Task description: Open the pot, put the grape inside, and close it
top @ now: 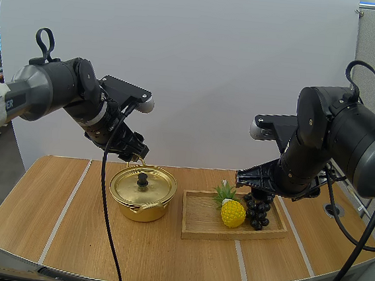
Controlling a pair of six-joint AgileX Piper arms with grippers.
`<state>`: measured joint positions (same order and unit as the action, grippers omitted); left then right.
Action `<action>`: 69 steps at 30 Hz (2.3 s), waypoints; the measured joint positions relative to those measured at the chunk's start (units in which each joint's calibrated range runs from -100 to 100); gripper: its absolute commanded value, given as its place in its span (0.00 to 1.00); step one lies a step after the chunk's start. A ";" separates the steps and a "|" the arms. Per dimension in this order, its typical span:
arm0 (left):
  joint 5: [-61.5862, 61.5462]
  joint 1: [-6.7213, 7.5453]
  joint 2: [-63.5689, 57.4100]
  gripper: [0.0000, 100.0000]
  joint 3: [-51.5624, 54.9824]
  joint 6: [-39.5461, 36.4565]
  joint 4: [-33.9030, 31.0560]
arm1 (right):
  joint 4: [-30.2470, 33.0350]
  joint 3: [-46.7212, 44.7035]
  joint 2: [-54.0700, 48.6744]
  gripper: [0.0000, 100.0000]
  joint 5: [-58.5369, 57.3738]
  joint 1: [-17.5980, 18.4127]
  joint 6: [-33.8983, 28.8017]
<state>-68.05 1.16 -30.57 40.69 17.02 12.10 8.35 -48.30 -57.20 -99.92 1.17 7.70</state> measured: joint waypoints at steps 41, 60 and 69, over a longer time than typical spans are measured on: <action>-0.07 0.73 8.56 1.00 -3.64 13.15 3.70 | -5.09 0.00 0.00 1.00 0.00 0.00 0.00; -15.39 1.33 31.07 1.00 -21.21 13.61 2.10 | -5.22 0.00 0.00 1.00 0.00 0.00 0.00; -18.24 4.00 34.45 1.00 -23.06 12.01 -3.25 | -4.99 0.00 0.00 1.00 0.00 0.00 0.00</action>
<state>-86.29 5.16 3.89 17.63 29.03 8.85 3.36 -48.30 -57.20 -99.92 1.17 7.70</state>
